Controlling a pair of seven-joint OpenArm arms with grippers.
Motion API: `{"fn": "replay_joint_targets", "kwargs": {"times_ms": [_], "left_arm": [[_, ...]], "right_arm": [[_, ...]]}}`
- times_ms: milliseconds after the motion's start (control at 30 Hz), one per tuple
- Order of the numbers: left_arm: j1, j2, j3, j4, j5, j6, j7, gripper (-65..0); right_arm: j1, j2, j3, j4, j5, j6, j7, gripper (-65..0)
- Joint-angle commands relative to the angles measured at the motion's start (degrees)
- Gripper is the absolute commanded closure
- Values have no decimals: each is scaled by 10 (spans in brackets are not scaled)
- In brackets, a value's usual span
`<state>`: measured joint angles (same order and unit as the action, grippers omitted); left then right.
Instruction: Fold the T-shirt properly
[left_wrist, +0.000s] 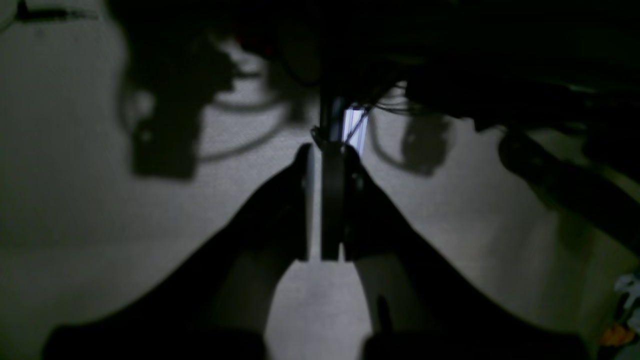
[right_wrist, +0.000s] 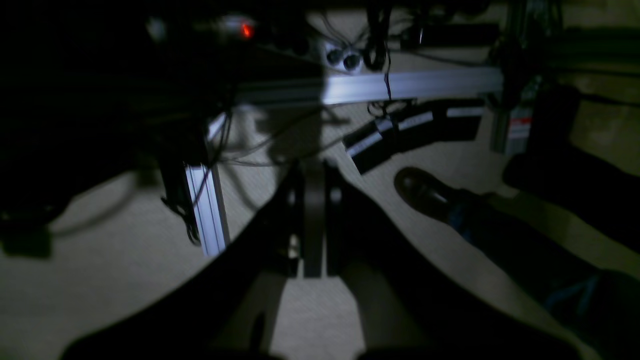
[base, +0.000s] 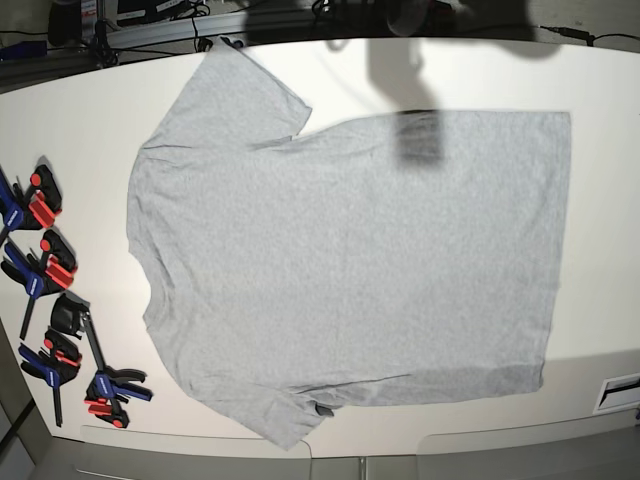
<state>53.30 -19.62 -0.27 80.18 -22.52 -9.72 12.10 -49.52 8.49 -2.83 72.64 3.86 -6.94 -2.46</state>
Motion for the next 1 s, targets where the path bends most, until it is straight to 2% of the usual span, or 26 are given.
{"fn": "replay_joint_targets", "kwargs": {"times_ms": [0, 167, 333, 433, 533, 667, 833, 900, 967], "left_arm": [[29, -12, -1, 33, -1, -5, 5, -23], [98, -52, -1, 189, -1, -10, 69, -23], [128, -72, -15, 326, -1, -15, 137, -23], [131, -72, -49, 396, -21, -61, 172, -23], [130, -72, -104, 449, -94, -107, 184, -23], [117, -72, -197, 474, -209, -174, 184, -23], [78, -71, -275, 461, -306, -228, 209, -23], [65, -71, -290, 448, -346, -254, 227, -23], [56, -71, -294, 429, -375, -277, 242, -23]], "right_arm": [[-29, 1, 2, 43, 3, -3, 14, 0], [-131, 5, 2, 227, 13, -8, -7, 0], [-166, 10, 17, 405, 13, -6, -70, 0], [-165, 10, 45, 490, 13, 11, -90, 0], [-165, 10, 88, 551, 24, 54, -93, 0], [-145, 10, 164, 572, 170, 133, -97, 0], [-81, 8, 253, 538, 348, 237, -133, 0], [-53, 5, 280, 509, 401, 264, -146, 0], [-24, -4, 305, 466, 442, 276, -164, 0]]}}
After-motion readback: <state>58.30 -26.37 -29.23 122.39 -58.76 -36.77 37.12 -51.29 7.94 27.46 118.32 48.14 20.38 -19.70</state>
